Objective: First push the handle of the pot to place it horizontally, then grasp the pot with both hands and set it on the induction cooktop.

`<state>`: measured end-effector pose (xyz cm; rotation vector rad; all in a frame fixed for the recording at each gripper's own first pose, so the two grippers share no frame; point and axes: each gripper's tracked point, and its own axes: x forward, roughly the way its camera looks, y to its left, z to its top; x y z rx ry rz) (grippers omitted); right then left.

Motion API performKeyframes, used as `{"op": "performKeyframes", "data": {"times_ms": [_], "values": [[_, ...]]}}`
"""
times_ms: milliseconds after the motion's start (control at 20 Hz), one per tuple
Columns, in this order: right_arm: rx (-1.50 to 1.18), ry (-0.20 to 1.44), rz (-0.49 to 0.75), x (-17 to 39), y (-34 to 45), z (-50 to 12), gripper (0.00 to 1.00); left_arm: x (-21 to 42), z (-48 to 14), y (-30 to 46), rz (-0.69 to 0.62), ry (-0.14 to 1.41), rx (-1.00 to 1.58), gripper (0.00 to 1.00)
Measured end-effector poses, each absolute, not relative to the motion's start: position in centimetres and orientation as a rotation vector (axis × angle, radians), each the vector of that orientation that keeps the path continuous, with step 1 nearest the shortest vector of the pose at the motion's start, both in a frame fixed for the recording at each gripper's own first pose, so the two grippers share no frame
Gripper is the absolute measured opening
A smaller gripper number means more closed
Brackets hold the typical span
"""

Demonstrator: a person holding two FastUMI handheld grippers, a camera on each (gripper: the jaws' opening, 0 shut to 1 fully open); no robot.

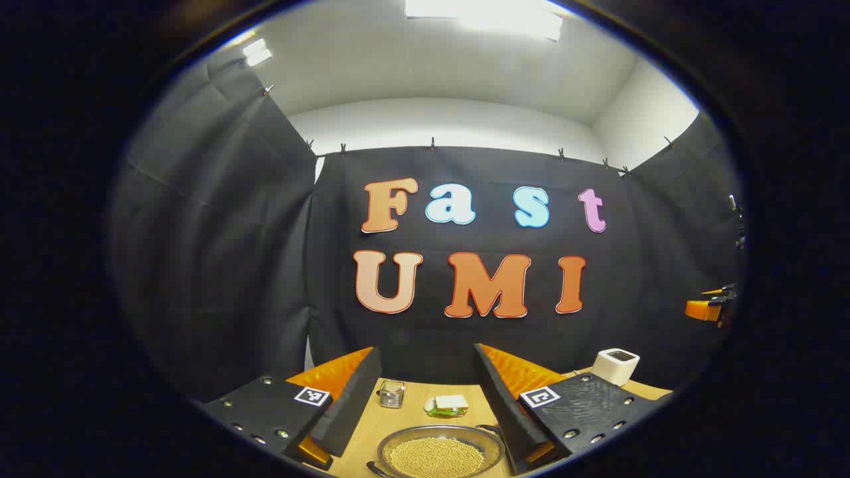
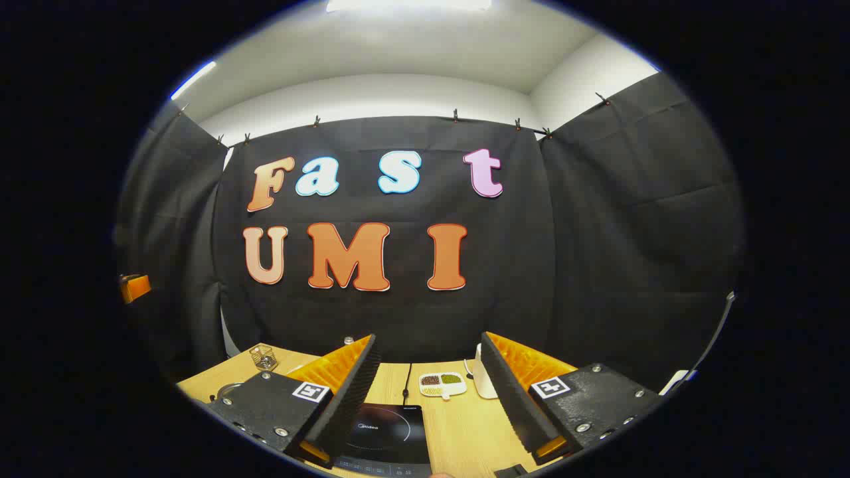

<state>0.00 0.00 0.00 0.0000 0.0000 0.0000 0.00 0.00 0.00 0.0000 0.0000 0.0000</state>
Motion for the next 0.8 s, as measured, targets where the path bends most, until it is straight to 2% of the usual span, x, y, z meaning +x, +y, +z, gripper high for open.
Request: {"op": "performKeyframes", "data": {"times_ms": [800], "values": [[0.035,0.017,0.012,-0.1,-0.4,-0.2,0.95,0.3,-1.4,0.6,0.004,0.062,-0.013,0.88]]}}
